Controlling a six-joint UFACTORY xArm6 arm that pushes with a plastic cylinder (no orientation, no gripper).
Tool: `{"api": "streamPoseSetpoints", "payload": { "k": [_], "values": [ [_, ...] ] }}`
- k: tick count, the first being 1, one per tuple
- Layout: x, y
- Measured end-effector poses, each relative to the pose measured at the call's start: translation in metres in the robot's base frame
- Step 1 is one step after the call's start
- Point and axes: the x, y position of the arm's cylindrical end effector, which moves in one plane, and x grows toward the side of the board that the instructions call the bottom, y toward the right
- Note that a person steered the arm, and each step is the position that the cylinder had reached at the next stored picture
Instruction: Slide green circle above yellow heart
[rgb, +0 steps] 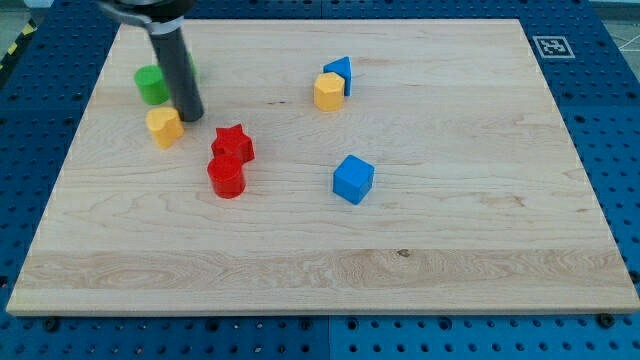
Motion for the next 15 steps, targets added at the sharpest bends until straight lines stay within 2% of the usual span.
{"api": "streamPoseSetpoints", "payload": {
  "k": [1,2,4,5,6,7,8,13,15],
  "values": [
    [0.010,-0.020],
    [0.003,-0.007],
    [-0.057,0.036],
    [-0.111,0.037],
    [-0.129,0.003],
    [-0.118,-0.049],
    [-0.106,-0.057],
    [-0.064,-0.023],
    [-0.039,-0.044]
  ]
}}
